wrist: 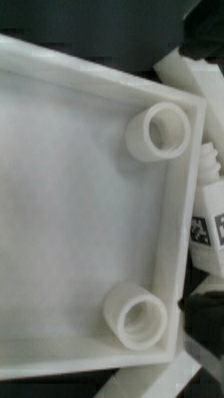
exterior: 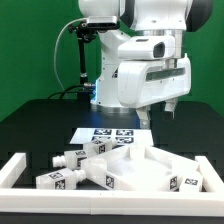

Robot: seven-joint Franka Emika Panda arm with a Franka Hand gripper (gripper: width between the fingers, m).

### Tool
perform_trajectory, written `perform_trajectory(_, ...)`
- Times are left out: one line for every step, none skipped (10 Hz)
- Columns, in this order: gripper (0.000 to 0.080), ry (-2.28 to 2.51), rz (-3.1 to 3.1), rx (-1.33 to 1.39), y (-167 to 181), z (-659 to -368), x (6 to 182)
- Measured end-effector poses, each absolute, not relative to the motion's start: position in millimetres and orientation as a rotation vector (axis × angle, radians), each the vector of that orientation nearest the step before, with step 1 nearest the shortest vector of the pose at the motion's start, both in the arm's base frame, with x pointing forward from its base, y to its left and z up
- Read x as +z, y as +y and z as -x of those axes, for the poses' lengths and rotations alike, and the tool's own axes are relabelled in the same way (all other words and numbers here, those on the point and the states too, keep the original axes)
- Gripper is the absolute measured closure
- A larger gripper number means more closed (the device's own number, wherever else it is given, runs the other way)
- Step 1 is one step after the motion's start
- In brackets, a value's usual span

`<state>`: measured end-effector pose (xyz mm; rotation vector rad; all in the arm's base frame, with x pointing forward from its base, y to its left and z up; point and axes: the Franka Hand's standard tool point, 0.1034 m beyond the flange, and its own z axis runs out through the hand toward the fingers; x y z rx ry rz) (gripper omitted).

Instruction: Assemble one leg

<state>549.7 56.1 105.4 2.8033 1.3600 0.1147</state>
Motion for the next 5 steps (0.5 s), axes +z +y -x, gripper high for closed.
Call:
perform_trajectory(0.0150,1.360,-2.803,0.115,56.1,-549.7,105.4)
perform_trajectory(0.0150,1.360,-2.803,0.115,56.1,-549.7,105.4)
perform_trajectory(0.0150,1.360,-2.803,0.114,56.1,-549.7,105.3)
perform_trajectory(0.0150,1.360,-2.804,0.113,56.1,-549.4,104.6)
perform_trajectory(0.0150,1.360,-2.804,0.112,56.1,-549.2,104.2)
